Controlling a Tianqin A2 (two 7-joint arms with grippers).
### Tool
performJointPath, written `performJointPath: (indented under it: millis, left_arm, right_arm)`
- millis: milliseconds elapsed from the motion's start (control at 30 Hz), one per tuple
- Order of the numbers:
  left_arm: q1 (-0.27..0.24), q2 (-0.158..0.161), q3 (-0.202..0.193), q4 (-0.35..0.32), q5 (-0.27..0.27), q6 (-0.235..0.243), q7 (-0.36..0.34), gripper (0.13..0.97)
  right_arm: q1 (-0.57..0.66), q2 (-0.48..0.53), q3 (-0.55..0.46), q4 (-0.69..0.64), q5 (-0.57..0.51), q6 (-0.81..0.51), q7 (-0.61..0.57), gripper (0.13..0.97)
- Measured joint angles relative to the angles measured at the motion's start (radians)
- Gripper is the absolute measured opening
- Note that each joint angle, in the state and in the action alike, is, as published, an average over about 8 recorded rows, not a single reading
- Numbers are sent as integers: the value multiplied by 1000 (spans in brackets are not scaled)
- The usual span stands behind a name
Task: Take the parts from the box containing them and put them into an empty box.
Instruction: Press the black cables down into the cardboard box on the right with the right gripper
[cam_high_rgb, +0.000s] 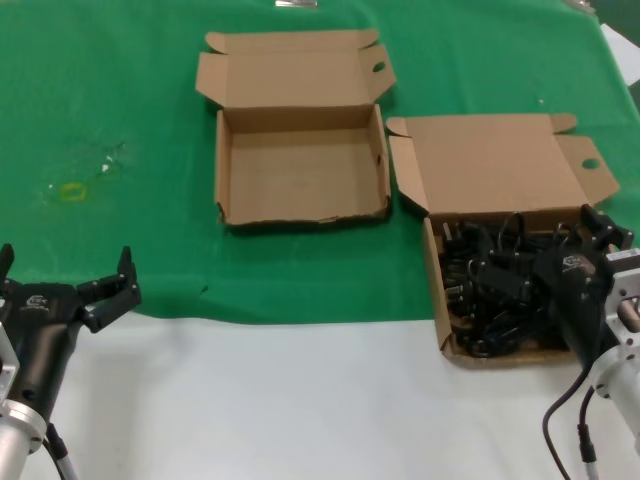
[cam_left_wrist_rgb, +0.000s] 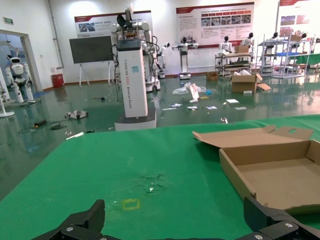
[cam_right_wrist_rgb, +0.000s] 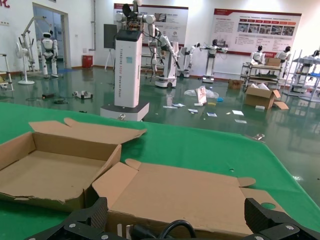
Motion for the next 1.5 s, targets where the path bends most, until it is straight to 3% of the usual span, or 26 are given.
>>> performJointPath:
  millis: [833,1267,1500]
  left_arm:
    - [0,0,0,0,0,0,0,964]
    - [0,0,0,0,0,0,0,892]
    - [0,0,0,0,0,0,0,780]
  right_arm:
    - [0,0,0,0,0,0,0,966]
    - [10,5,-12,8,-6,10,-8,966]
    - [43,142,-126,34,54,45,10,966]
